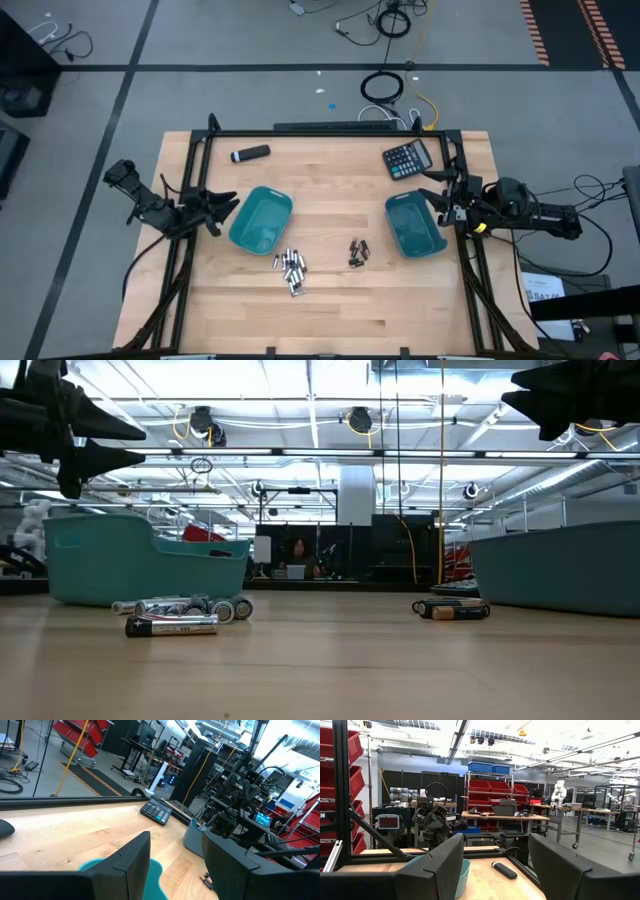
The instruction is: Sort batteries
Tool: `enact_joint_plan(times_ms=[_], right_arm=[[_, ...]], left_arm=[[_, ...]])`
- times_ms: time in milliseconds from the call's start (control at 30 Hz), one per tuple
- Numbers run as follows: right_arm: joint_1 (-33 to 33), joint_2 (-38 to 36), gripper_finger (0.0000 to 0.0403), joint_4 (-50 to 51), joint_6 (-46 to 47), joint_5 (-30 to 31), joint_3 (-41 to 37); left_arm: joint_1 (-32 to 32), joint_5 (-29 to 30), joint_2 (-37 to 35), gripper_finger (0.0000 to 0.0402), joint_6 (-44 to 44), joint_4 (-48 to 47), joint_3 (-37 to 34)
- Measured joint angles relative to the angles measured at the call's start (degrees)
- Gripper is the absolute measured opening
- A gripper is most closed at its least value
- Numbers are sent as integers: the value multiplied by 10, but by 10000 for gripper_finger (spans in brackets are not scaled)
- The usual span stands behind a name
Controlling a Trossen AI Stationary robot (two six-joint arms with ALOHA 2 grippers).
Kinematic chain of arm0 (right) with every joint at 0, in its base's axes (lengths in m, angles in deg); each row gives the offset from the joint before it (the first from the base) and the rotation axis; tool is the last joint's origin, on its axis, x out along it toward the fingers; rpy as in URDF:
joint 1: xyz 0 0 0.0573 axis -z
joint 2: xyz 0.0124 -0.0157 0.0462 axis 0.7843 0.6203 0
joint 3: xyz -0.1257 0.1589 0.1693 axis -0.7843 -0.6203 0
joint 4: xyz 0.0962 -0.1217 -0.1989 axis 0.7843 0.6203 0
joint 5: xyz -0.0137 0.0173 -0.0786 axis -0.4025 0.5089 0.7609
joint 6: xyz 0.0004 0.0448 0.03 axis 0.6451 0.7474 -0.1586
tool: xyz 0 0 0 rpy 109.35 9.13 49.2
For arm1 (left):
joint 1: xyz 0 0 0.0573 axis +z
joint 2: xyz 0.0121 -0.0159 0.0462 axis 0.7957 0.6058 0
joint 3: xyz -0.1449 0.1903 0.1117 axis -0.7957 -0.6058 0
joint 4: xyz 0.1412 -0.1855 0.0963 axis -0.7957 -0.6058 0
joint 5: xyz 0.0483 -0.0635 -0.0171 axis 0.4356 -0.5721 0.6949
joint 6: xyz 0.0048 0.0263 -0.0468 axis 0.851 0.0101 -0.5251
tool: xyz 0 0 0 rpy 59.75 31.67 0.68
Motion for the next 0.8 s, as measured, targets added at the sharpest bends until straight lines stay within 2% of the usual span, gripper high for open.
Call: enact_joint_plan(times_ms=[800], right_arm=[[0, 0, 215, -9, 0, 6, 0]], left_arm=[[0, 0, 0, 187, 0, 0, 0]])
